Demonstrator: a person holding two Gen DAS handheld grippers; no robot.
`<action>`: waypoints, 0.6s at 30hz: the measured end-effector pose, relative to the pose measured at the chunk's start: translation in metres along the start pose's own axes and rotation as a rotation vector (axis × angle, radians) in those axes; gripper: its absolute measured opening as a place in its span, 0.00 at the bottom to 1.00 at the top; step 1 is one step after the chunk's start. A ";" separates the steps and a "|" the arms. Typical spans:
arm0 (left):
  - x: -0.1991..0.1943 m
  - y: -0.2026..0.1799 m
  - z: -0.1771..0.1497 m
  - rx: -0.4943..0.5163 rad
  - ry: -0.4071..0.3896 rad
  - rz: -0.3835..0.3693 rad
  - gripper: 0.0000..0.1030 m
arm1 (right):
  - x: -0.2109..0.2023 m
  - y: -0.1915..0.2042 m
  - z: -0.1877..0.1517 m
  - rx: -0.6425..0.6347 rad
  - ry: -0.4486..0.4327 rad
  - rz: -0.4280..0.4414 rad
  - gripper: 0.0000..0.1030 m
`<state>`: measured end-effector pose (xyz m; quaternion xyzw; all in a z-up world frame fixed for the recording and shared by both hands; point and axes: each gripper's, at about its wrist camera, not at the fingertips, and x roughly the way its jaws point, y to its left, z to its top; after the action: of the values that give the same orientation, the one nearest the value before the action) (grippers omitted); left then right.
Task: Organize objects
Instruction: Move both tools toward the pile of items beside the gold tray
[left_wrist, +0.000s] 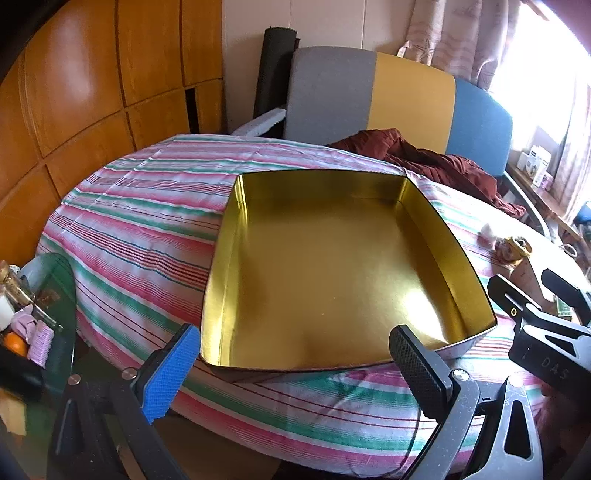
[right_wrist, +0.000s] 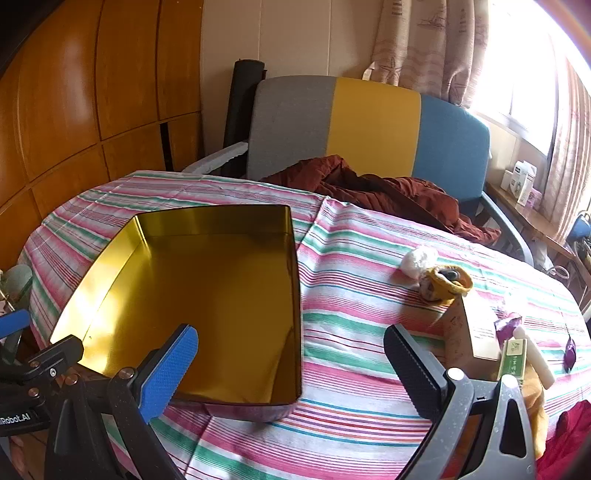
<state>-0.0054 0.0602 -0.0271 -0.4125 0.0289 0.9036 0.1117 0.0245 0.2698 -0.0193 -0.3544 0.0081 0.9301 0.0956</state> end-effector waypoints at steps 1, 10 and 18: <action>0.000 -0.002 -0.001 0.008 -0.001 -0.003 1.00 | 0.000 -0.002 -0.001 0.002 0.002 -0.003 0.99; 0.009 -0.020 -0.002 0.056 0.053 -0.123 0.99 | -0.002 -0.035 -0.011 0.048 0.030 -0.042 0.99; 0.005 -0.066 0.013 0.171 0.031 -0.243 0.99 | -0.029 -0.118 -0.017 0.180 0.030 -0.139 0.99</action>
<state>-0.0038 0.1269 -0.0196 -0.4160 0.0571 0.8711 0.2546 0.0786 0.3789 -0.0069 -0.3580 0.0683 0.9114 0.1911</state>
